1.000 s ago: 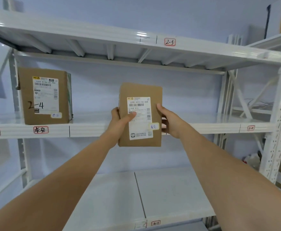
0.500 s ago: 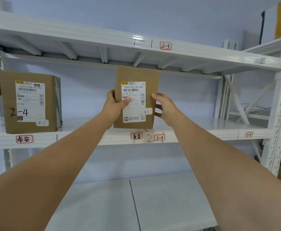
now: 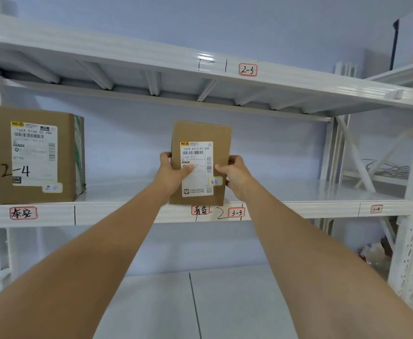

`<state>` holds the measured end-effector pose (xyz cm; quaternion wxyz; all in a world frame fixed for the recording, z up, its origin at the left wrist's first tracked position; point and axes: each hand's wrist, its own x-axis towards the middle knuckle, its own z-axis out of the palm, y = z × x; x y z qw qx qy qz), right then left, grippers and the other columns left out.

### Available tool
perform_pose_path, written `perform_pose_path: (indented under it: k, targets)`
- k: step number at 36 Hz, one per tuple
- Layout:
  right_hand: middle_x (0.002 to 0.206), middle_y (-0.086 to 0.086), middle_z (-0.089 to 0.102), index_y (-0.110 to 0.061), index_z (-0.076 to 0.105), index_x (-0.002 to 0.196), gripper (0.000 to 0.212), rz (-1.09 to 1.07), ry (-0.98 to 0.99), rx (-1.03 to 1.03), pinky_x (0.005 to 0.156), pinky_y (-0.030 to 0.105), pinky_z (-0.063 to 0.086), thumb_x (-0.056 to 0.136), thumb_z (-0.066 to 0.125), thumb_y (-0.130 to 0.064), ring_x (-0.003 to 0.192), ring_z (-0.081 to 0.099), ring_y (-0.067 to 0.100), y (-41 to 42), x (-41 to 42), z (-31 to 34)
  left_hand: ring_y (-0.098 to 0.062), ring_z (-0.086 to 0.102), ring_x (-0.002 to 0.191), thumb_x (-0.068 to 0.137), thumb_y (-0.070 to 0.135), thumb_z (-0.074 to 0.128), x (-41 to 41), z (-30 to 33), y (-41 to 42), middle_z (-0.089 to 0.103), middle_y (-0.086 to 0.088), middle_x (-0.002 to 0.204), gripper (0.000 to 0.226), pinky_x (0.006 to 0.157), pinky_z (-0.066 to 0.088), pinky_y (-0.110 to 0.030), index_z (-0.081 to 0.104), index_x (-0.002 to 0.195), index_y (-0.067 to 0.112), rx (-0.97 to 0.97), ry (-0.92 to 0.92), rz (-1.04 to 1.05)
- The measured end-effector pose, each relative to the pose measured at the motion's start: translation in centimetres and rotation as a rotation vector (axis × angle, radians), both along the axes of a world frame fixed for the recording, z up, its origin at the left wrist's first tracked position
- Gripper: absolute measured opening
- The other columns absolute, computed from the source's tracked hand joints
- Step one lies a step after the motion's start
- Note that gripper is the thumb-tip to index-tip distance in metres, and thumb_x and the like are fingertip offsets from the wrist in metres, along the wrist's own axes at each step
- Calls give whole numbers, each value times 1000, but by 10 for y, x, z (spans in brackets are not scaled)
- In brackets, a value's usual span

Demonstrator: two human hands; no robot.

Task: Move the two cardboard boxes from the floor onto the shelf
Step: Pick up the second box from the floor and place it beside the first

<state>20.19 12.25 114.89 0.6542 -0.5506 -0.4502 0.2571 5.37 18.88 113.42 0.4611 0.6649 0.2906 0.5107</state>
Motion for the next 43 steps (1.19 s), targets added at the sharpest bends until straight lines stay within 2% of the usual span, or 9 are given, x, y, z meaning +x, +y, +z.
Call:
perform_pose_path:
  k: [5,9,15,19,25,31,37,40,43]
  targets:
    - [138,7,53,-12,36,135,45,-28,-41,0,103,38,48,94,53,-4,113,58,23,8,-1,-9,-31,60,117,85,8,70,-2,-12,6,57,-8,136,77,93,53,-44,23,144,19,9,34,10]
    - [137,10,54,-17,28,145,60,-100,-263,-82,102,38,46,93,55,-5,122,54,27,9,-8,-16,-31,56,123,82,4,72,-4,-16,10,54,-7,139,93,99,49,-45,14,152,24,55,132,50]
    - [132,12,58,-3,47,130,42,-278,-355,-139,90,30,44,92,59,-17,119,57,28,19,-11,-32,-32,55,121,78,14,76,-6,-21,15,50,-12,138,106,100,50,-46,3,153,32,103,352,170]
    - [130,13,60,-2,51,125,35,-318,-408,-143,90,30,45,94,57,-17,118,57,28,24,-13,-37,-32,53,125,81,8,73,-5,-23,14,51,-11,141,98,99,48,-43,10,153,24,127,359,197]
    - [130,13,58,-1,48,125,40,-309,-530,-196,87,29,45,90,62,-13,119,56,28,28,-16,-42,-32,55,122,87,17,69,-6,-26,22,54,-13,137,59,96,48,-40,35,134,5,79,416,237]
    - [127,15,59,0,48,124,41,-344,-593,-262,87,33,48,88,63,-14,116,58,29,29,-17,-44,-33,55,121,87,16,66,-7,-31,24,55,-13,136,64,97,47,-40,34,142,10,86,477,234]
    - [122,16,59,1,49,120,37,-402,-687,-335,80,35,49,88,59,-14,109,61,31,22,-25,-45,-33,62,104,87,18,62,-14,-32,20,64,-18,120,45,86,50,-37,49,127,1,95,477,274]
    - [125,16,53,0,46,123,38,-444,-758,-383,87,39,49,88,55,-14,115,56,33,14,-28,-47,-28,56,85,89,18,57,-23,-30,13,65,-17,107,32,74,46,-32,57,116,0,162,572,308]
    - [127,15,51,-2,46,125,36,-517,-828,-431,89,39,47,91,47,-13,117,53,33,5,-31,-44,-29,59,86,89,17,53,-37,-25,7,67,-15,106,24,70,44,-30,63,104,2,260,754,352]
